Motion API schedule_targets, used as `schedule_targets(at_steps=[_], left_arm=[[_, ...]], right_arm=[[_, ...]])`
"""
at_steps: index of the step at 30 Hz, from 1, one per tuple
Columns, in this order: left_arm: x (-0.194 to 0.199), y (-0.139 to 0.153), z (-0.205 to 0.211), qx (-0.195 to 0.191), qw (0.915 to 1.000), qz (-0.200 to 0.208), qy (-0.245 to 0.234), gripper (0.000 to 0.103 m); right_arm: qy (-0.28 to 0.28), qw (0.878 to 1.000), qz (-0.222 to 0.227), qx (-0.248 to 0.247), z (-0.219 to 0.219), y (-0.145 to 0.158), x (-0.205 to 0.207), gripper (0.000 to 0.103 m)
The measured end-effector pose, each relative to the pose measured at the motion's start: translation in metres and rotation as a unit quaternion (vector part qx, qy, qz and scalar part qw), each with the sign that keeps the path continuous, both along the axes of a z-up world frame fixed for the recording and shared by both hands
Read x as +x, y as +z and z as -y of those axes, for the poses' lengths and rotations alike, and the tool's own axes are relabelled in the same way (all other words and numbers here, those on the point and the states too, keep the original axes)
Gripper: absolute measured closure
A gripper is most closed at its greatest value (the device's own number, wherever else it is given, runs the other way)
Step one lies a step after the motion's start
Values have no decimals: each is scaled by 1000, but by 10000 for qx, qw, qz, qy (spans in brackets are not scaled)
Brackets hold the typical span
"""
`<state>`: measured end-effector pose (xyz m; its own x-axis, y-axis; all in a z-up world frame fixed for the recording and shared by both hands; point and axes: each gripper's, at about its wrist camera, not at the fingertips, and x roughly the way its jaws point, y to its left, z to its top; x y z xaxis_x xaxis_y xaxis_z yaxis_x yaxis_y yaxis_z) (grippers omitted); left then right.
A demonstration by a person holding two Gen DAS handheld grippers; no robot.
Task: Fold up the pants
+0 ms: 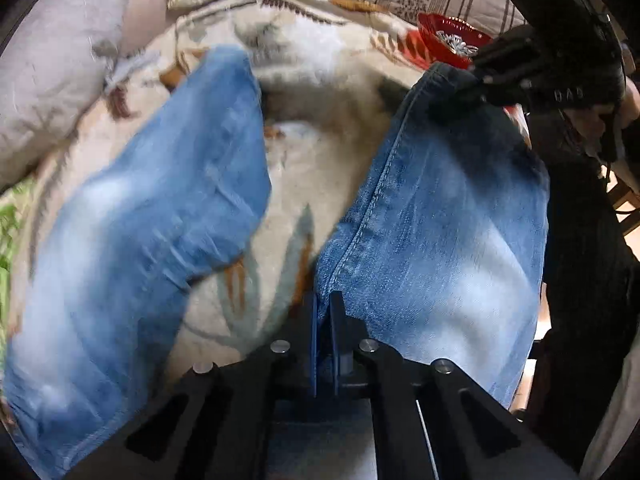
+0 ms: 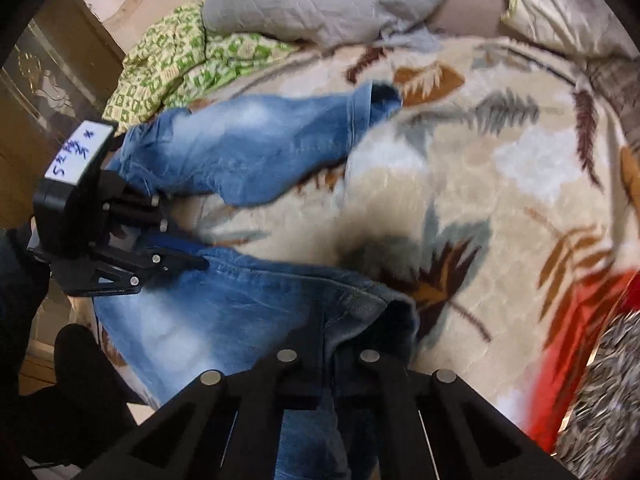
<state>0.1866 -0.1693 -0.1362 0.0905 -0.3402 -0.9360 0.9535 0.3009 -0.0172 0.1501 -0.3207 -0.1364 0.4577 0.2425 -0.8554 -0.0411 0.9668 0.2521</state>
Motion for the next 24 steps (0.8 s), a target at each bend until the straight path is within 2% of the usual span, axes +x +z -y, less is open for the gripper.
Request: schedule_targets(at_steps=[4,6,8,10,12,14,15,16,17,18,20,21,22,24], left_arm=[[11,34,15,-533,9980,252,215,99],[22,46,22,-744,9965,193,326,99],[31,43,33,-620,9973,193,345,99],[34,23,41,-260,9989,209,338,99],[32,0,45,53,9992,235,317,97],[28,-8,43,117,9987,284,395,91],[24,-5,41,20,9992,180,346,68],[19,-1,39,-59,9997,66,241,22],[14,3,36,-59,9997,103,203,1],[8,10,31,-76,9993,297,199,0],[1,25,20,-210,9982,530,164,0],[0,36,10,-328,9972,626,236,0],[1,44,2,-442,9962,664,348,0],[8,59,-14,-758,9941,541,552,0]], right_arm=[[-162,9992,371,-52,17,34,1,100],[-310,9982,516,-46,33,53,2,100],[-426,9981,443,-28,45,58,10,100],[-472,9987,186,-8,49,47,23,100],[-466,9985,-247,-130,49,21,36,99],[-559,9971,-514,-85,51,3,43,99],[-622,9964,-580,-43,53,0,42,98],[-680,9959,-592,-30,55,0,41,94],[-696,9961,-547,-50,56,5,39,92],[-688,9963,-512,-104,55,9,37,84],[-690,9964,-387,-311,57,24,31,49],[-718,9965,-276,-333,60,30,27,21],[-782,9963,-102,-342,62,37,24,17],[-838,9960,169,-275,67,54,22,17]])
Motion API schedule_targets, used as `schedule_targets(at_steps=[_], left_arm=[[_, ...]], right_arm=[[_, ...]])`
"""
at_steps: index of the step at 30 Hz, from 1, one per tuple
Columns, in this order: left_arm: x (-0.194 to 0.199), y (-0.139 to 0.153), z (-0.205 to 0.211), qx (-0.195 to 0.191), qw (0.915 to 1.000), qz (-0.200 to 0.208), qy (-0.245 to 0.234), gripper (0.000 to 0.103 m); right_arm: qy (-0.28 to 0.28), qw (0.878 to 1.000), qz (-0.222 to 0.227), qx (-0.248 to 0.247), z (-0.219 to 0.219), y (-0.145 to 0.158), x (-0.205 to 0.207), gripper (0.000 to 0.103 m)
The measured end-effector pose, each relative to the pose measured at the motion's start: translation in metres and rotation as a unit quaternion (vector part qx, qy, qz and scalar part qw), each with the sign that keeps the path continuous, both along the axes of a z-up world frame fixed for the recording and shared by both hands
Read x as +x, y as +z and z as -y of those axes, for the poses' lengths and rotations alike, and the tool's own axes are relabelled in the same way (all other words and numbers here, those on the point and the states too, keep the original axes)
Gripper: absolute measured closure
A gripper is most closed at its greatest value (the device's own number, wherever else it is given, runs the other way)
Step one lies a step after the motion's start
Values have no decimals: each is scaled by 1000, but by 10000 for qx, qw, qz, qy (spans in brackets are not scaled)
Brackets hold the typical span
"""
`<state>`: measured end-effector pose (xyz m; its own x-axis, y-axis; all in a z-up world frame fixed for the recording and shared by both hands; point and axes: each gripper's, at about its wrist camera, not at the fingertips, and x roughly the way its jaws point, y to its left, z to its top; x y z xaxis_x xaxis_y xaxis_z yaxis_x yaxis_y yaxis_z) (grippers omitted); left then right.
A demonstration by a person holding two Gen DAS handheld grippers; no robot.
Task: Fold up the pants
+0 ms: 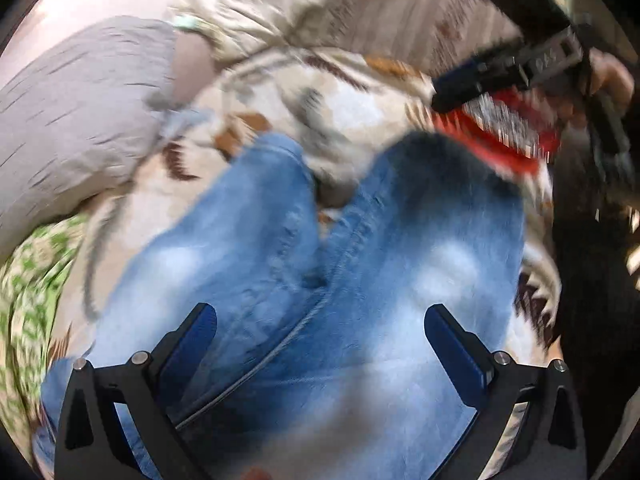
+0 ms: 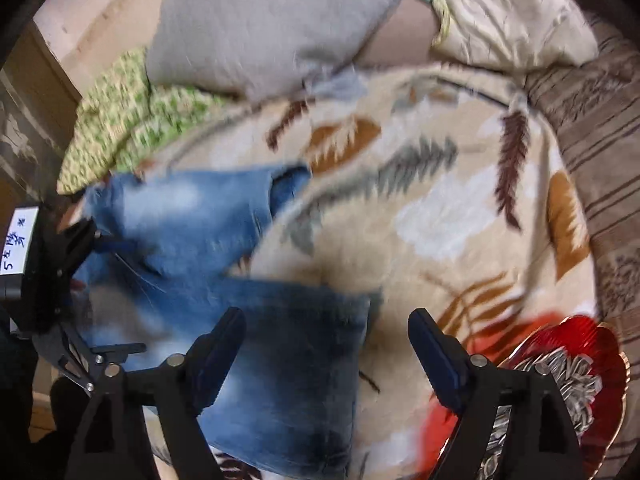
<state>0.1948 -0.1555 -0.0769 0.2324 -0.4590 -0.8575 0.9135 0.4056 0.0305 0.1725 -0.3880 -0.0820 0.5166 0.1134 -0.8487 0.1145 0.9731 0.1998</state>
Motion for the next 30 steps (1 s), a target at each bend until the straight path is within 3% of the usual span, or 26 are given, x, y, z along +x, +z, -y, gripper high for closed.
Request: schedule_targets(at_steps=[4,7,10,17,23,27,30], left_arm=[[24,29,-38,-607,9950,61,785,0],[41,39,-60,-825,9883,73,1282,0],[62,40,-63,-663,9872,151,1445,0],[109,20,-34,-79,9930,221,1154,0],[162,-4,-7,6,9907,-466,1278,0],[196,-29,-2,301,9784,-1107,1719,0],[207,-46,-1,367,9703,-1638,1743,2]], right_arm=[[-17,9988,356,338,2,20,8,17],[84,9978,437,495,-7,24,27,17],[211,9975,339,576,-18,18,47,17],[356,9968,-11,722,-41,-16,101,17],[674,9967,40,451,-57,-34,116,17],[780,9968,22,167,-64,-48,124,17],[794,9965,-29,246,-66,-60,134,18]])
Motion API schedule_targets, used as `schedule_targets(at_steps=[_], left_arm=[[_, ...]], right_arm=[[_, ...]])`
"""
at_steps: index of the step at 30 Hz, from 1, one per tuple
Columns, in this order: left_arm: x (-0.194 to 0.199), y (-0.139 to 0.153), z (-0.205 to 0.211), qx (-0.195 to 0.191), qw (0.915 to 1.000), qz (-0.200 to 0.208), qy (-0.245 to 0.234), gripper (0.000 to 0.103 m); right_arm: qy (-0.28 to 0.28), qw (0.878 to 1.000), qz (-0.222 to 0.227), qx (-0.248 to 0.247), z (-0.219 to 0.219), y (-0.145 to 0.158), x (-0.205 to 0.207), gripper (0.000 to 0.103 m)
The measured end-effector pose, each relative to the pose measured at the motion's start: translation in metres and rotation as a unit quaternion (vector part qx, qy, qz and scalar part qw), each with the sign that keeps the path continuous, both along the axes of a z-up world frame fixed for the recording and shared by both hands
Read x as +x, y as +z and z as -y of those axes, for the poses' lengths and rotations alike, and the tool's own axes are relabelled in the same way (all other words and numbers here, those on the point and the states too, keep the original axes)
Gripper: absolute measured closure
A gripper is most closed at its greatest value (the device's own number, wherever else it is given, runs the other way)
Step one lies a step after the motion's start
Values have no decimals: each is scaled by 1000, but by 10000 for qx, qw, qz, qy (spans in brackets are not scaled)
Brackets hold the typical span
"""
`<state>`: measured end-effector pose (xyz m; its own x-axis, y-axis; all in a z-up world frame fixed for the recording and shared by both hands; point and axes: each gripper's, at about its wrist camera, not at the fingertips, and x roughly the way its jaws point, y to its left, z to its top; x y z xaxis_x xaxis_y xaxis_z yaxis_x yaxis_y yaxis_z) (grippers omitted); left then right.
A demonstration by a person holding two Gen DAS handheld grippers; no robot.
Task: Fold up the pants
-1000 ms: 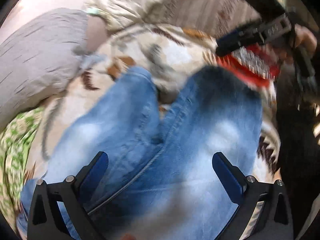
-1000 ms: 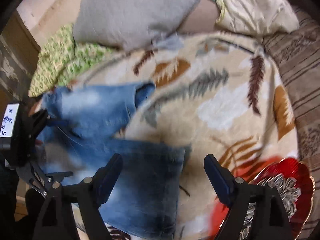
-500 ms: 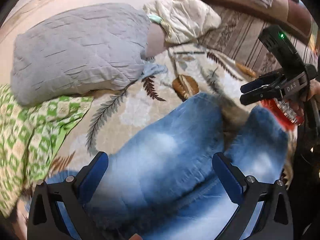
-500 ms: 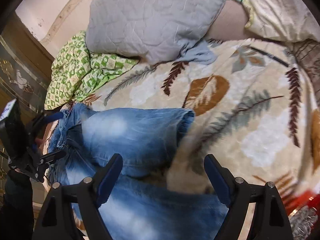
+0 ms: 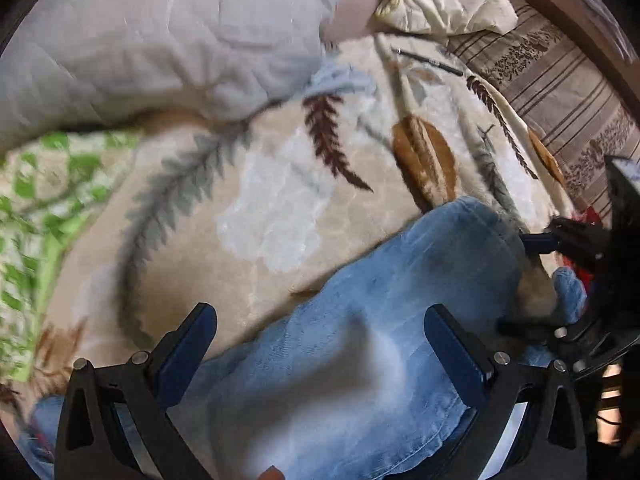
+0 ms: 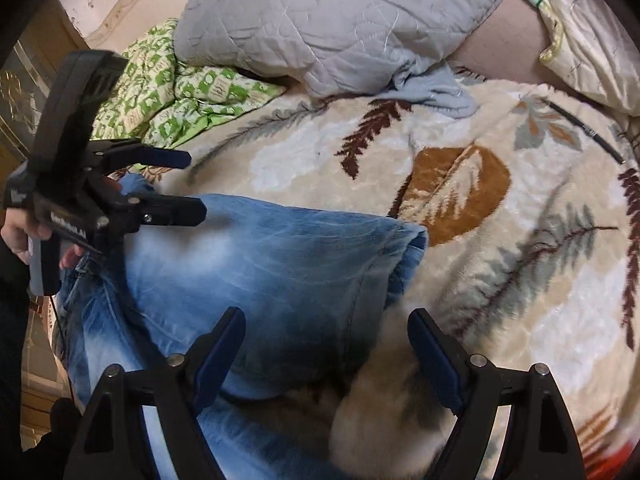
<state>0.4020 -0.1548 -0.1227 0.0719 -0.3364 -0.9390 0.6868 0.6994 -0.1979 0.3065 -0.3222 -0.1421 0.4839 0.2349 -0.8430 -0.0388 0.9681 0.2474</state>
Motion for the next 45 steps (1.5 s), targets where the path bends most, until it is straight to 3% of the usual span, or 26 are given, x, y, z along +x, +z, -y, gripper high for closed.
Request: schedule_targets(at_steps=[2,3,4,5,6,7,9,14,19,23,26,29,30,31,33,36,38,42,45], left_arm=[[1,-11,5,171,9997,-138,-84,13],[0,-16,8,337,9992,-118,-173,35],[-1,-21,11,512,9983,-99,-242,71],[-2,-25,12,614,9977,-118,-249,88],[-3,-28,13,674,9972,-162,-275,97],[-5,-27,13,655,9972,-163,-335,99],[-13,-20,13,622,9967,-16,-518,101],[-16,28,17,209,9972,523,-489,101],[7,68,33,-457,9929,1044,-349,101],[15,53,65,-356,9915,1231,-228,101],[18,22,84,-162,9942,1058,-141,101],[15,-17,96,405,9949,921,-75,96],[14,-24,95,447,9953,860,-21,87],[12,-26,93,458,9952,859,33,53],[7,-17,81,418,9943,964,165,2],[-5,20,49,-98,9923,1121,527,2],[-21,48,22,-419,9865,1299,910,2],[-82,96,-52,-938,9654,1916,1498,0],[-137,103,-109,-1125,9479,2322,1870,0]], right_arm=[[60,10000,-21,66,-3,-7,4,23],[96,9999,-21,71,-5,-10,5,35],[118,9999,-21,35,-7,-11,6,53],[119,9999,-15,-35,-9,-12,6,61],[115,9998,-16,-145,-10,-13,7,68],[151,9998,-17,-146,-12,-14,7,76],[257,9995,79,-169,-15,-9,5,82],[326,9963,599,-519,-20,27,-3,83],[172,9895,1064,-959,6,79,-6,83],[-97,9898,870,-1124,34,76,9,83],[-238,9911,517,-1207,48,49,18,83],[-451,9954,4,-848,64,15,21,73],[-627,9940,-194,-877,68,7,21,61],[-699,9931,-317,-890,71,4,18,44],[-832,9924,-214,-886,78,12,7,35],[-1078,9909,82,-802,87,38,-13,34],[-1136,9906,287,-706,88,55,-22,29],[-921,9913,754,-554,62,91,-39,18],[-589,9932,935,-374,28,105,-32,13]])
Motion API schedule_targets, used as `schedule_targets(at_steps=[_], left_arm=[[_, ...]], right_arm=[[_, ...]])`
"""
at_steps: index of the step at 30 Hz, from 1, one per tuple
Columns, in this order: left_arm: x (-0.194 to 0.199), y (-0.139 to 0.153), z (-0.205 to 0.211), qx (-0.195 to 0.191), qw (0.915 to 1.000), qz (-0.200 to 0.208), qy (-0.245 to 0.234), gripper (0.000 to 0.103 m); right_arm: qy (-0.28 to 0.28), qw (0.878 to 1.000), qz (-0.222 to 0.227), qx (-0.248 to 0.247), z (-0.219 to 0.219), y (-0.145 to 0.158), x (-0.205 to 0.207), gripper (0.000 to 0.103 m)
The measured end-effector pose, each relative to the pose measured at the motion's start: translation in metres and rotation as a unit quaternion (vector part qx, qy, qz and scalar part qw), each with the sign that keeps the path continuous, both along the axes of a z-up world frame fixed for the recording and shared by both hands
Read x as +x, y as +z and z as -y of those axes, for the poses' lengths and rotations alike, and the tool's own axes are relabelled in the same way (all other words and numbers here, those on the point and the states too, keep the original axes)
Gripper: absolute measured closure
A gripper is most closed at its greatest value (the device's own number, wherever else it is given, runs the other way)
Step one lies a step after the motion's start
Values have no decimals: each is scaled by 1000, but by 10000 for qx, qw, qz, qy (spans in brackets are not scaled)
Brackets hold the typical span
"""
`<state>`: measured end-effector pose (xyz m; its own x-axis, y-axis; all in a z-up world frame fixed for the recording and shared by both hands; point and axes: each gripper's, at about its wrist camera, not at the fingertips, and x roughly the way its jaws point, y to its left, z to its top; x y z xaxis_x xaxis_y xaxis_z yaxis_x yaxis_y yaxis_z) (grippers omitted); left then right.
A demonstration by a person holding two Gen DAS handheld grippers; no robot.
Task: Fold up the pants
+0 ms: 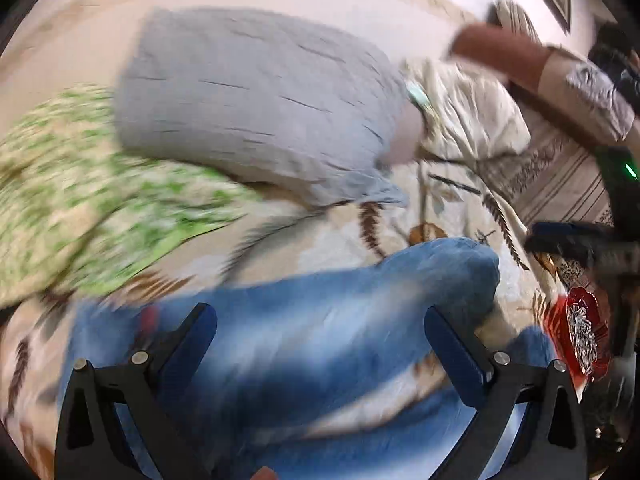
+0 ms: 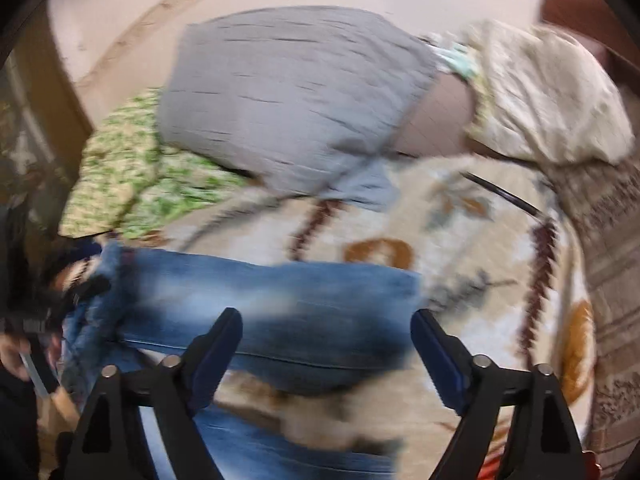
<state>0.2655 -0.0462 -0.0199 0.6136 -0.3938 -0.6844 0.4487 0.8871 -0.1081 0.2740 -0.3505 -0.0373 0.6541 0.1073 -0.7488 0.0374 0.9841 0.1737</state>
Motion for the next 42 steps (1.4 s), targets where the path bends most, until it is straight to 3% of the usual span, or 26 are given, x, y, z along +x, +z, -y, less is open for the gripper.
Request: schedule_targets(at_steps=[5,9,12,16,22,27,33,35,36,37,38,40,42], left_arm=[[-68,-24,-80,-426,9957,94,823,0],[-115,-60,-151,-1021,9737,-81,2036,0],[-137,-75,-185,-1084,9612,-107,2532,0],[-146,-91,-207,-877,9551,-157,2826,0],[-144,-106,-215,-377,9551,-135,2936,0],[-139,-124,-224,-170,9530,-369,3002,0],[-134,-138,-223,-232,9567,-712,2813,0],[-137,-136,-222,-187,9559,-620,2866,12],[-138,-135,-222,-186,9550,-586,2903,40],[-138,-134,-223,-188,9537,-584,2946,57],[-139,-134,-225,-200,9521,-581,2996,66],[-141,-131,-226,-353,9535,-560,2939,92],[-144,-123,-224,-264,9539,-326,2972,92]], right_arm=[[794,9964,23,284,-80,7,34,12],[1559,9866,-267,404,-159,-4,72,3],[2108,9764,-453,145,-223,-12,93,0],[2554,9650,-577,-182,-298,-24,121,0],[2976,9487,-736,-771,-388,-44,160,0],[3005,9388,-958,-1386,-435,-77,194,0],[2683,9405,-1112,-1763,-459,-109,224,3],[2603,9370,-1254,-1961,-463,-120,227,31],[2539,9365,-1309,-2034,-462,-124,228,56],[2441,9382,-1309,-2074,-460,-126,228,67],[2417,9388,-1268,-2101,-459,-127,227,69],[2529,9350,-1199,-2179,-456,-128,222,85],[2515,9377,-1087,-2137,-451,-122,219,89]])
